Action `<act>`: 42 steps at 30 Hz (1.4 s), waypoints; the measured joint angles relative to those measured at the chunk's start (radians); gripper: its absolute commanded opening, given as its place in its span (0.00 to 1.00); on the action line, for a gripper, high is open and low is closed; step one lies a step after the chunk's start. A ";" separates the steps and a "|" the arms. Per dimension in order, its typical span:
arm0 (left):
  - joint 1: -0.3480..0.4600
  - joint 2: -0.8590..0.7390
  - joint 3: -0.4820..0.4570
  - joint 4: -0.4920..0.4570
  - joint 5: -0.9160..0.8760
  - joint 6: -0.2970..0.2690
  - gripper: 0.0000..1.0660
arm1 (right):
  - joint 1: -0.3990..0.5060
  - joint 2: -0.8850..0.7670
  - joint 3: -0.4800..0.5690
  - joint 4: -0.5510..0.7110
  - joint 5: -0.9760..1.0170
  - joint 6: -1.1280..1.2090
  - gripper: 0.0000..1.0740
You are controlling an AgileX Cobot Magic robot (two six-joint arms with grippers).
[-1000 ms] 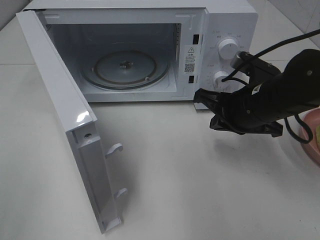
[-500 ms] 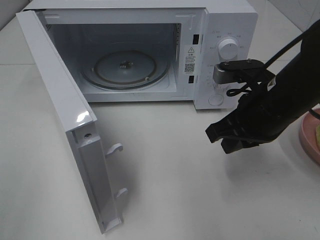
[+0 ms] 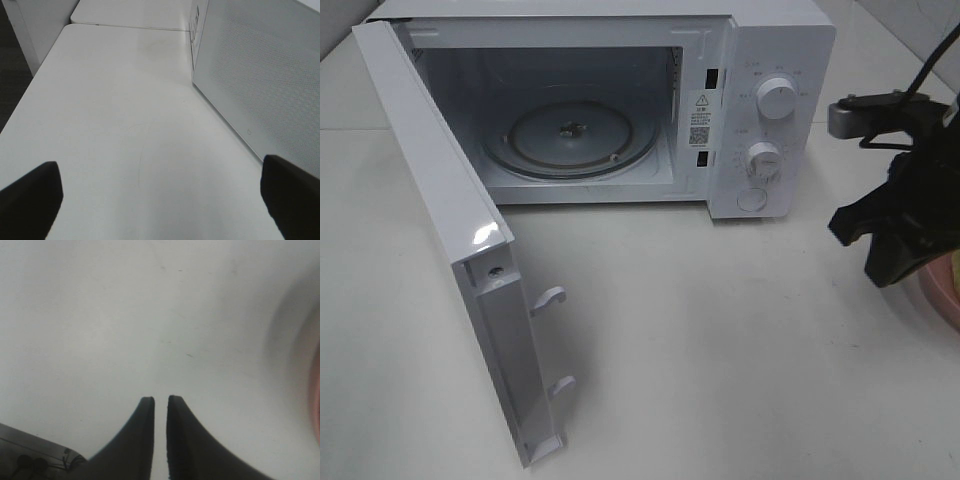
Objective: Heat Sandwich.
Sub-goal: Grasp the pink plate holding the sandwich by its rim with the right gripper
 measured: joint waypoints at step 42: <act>0.000 0.000 0.000 0.000 0.000 0.000 0.95 | -0.209 0.130 -0.103 -0.229 0.001 0.096 0.91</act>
